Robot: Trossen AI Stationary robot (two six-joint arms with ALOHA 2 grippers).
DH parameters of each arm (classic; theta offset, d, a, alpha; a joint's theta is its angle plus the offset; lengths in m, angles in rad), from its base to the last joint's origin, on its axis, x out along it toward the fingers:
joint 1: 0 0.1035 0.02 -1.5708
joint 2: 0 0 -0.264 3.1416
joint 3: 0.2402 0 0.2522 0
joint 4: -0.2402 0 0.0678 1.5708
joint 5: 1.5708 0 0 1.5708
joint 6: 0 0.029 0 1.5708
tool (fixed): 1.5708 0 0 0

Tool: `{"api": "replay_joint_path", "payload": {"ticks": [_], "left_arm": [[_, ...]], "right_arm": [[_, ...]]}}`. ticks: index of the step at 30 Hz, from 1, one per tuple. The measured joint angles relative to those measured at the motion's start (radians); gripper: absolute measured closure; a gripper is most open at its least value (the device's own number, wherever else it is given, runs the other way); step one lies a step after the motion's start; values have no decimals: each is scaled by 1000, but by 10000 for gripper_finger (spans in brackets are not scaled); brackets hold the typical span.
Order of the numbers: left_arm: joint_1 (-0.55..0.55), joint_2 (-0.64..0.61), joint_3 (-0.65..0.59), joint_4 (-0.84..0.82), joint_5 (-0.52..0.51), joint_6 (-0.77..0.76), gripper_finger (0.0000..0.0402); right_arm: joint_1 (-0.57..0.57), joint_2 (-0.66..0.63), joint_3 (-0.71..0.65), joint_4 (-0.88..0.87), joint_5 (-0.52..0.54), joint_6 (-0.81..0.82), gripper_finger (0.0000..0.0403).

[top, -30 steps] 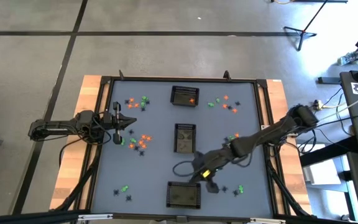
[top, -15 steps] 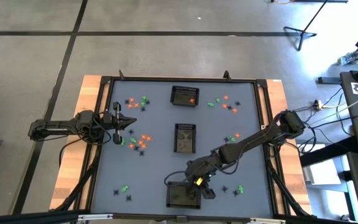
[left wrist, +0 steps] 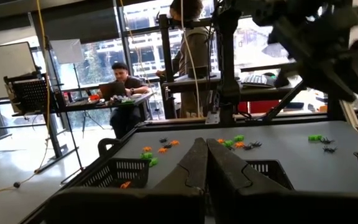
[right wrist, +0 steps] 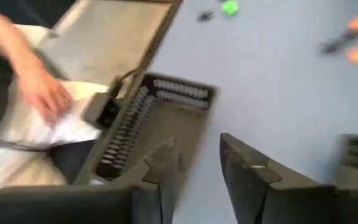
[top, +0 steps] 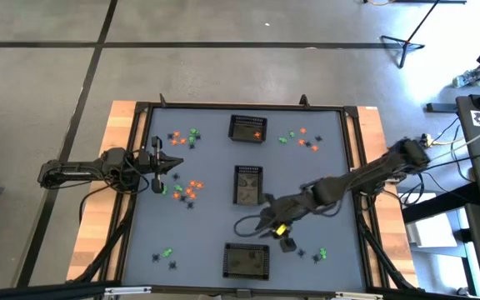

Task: Sort Halloween decoration
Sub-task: Put the green skeleton toy into the center black bin

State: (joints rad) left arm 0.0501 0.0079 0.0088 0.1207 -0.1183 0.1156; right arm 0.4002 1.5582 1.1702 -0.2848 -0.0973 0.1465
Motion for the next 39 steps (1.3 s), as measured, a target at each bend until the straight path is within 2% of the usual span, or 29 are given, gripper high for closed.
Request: {"api": "replay_joint_path", "payload": {"ticks": [6,13,19,23,28,31,33,35,39], "left_arm": [[0,0,0,0,0,0,401],[0,0,0,0,0,0,401],[0,0,0,0,0,2,401],[0,0,0,11,0,29,401],[0,0,0,36,6,-4,401],[0,0,0,156,9,-77,401],[0,0,10,227,15,-62,401],[0,1,43,196,9,-37,401],[0,71,158,6,-99,-66,401]], "right_arm": [[-2,-192,-151,40,152,-50,306],[-2,-418,-406,301,242,-81,311],[-3,-549,-576,530,343,-155,311],[-3,-595,-597,537,393,-185,311],[-3,-602,-597,495,394,-188,311],[-3,-602,-597,493,394,-206,311],[-3,-602,-597,493,394,-212,311],[-3,-602,-597,498,394,-228,311],[-6,-602,-597,499,395,-234,311]]}}
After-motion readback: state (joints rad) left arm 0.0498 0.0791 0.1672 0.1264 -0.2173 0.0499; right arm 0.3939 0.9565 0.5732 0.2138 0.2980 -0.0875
